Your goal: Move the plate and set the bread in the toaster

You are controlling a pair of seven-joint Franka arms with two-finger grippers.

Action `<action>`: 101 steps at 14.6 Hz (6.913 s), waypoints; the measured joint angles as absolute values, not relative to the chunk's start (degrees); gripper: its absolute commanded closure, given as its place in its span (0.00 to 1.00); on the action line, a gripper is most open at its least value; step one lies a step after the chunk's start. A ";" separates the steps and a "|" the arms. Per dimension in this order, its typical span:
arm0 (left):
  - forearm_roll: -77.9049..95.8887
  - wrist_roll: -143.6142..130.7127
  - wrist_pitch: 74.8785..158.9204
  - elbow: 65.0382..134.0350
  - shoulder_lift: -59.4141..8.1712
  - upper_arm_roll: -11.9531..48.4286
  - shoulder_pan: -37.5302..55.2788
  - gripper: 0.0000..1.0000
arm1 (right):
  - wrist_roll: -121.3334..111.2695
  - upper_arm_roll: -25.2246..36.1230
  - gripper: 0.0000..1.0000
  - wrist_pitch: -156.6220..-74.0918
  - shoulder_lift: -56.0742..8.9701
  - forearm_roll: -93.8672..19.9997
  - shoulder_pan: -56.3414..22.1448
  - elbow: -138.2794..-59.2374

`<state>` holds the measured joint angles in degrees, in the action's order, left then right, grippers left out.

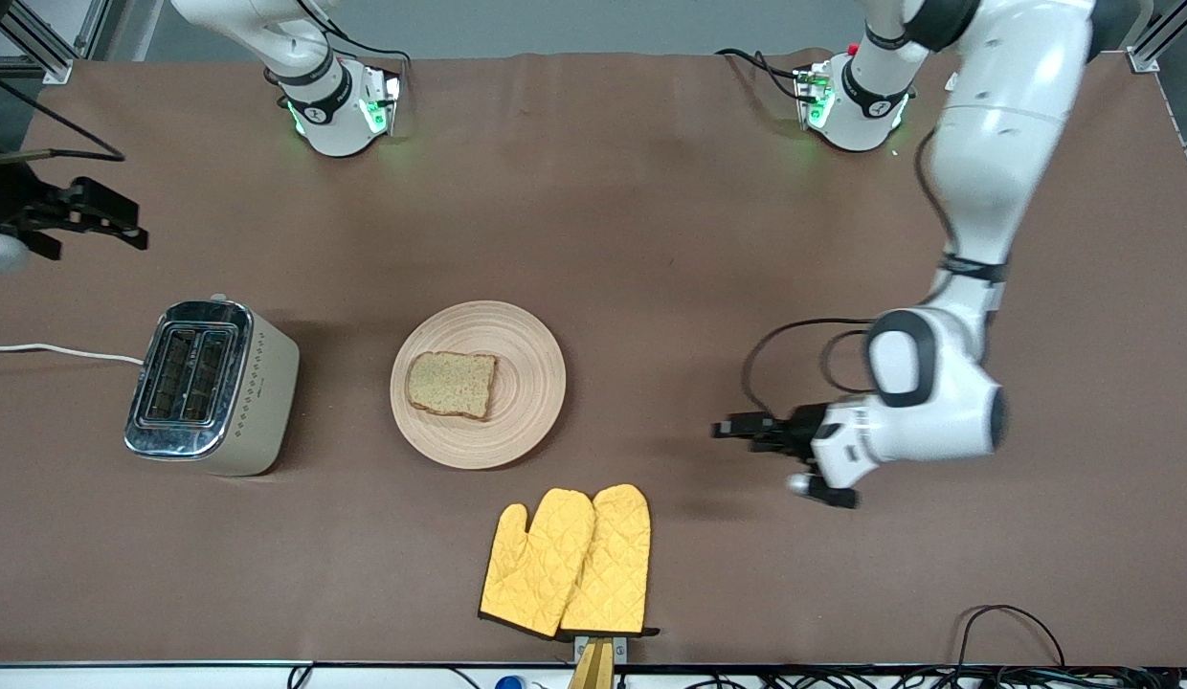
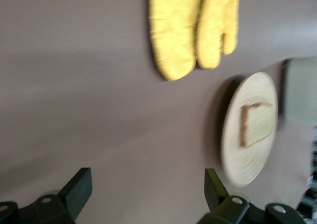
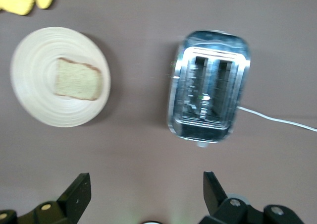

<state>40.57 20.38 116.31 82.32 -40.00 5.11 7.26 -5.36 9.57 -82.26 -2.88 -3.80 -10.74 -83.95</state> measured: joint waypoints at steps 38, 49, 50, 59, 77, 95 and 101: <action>-1.00 -2.33 90.95 83.43 -4.42 9.07 -1.67 0.00 | 16.48 9.63 0.48 -139.59 -27.62 -10.08 -28.30 -112.22; -1.00 -2.42 91.04 85.34 -1.37 3.04 3.97 0.00 | 16.57 9.59 0.68 -137.19 -28.00 -12.18 -28.28 -112.24; -1.00 -2.42 91.04 85.37 -1.37 2.77 4.12 0.00 | 16.58 9.56 0.71 -137.20 -28.01 -12.26 -28.29 -112.24; -1.00 -4.77 94.08 86.10 -1.92 2.69 4.34 0.00 | 16.56 9.46 1.00 -137.17 -28.09 -12.28 -28.33 -112.24; -1.00 -4.82 95.52 86.31 -2.15 2.68 4.41 0.00 | 13.59 10.53 1.00 -90.70 -21.34 8.00 -27.66 -81.48; -1.00 -4.82 95.52 86.35 -2.15 2.66 4.30 0.00 | 6.89 13.67 1.00 -82.58 -26.48 37.51 -24.06 -78.64; -1.00 -4.82 95.52 86.35 -2.15 2.66 4.29 0.00 | 10.41 13.68 1.00 -80.14 -29.03 38.15 -24.06 -78.55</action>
<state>-1.00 -4.82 95.52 86.35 -2.15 2.66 4.29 10.41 13.68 -80.14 -29.03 38.15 -24.06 -78.55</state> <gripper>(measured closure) 0.000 0.974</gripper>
